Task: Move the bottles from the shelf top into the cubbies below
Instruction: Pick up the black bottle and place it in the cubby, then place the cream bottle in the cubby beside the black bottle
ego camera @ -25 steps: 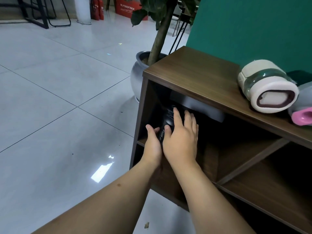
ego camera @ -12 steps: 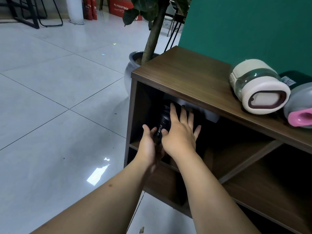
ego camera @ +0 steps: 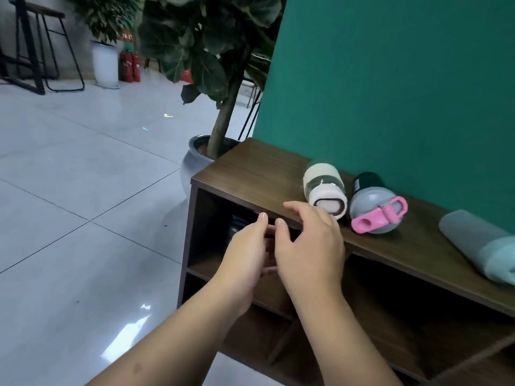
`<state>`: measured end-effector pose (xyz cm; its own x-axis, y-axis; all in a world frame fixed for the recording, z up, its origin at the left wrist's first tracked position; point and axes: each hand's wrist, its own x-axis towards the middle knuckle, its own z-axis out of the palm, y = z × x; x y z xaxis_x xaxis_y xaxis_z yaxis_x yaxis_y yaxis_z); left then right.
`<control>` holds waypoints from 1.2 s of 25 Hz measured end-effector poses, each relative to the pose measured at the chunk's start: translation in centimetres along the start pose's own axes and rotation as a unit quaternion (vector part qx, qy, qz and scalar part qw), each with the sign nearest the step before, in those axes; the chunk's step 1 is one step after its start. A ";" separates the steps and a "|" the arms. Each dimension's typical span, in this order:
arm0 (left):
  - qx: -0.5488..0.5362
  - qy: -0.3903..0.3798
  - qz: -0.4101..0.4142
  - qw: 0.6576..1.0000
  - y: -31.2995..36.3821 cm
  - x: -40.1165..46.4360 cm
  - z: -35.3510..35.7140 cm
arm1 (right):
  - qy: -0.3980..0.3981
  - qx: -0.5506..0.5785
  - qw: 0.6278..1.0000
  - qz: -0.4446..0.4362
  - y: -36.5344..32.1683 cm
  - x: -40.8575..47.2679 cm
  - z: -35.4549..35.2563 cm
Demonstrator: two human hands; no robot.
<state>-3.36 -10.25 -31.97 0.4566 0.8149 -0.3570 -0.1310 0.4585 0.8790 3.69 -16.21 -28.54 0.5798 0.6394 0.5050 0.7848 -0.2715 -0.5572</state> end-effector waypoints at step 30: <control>-0.257 -0.066 -0.117 0.957 -2.8 -1.8 1.1 | -0.259 -0.288 0.921 -0.037 -2.9 -4.5 -5.2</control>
<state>-2.87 -13.42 -33.44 0.6289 0.6329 -0.4517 -0.4123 0.7639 0.4963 0.00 -22.07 -25.74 0.4540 0.8889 0.0621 0.8909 -0.4539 -0.0166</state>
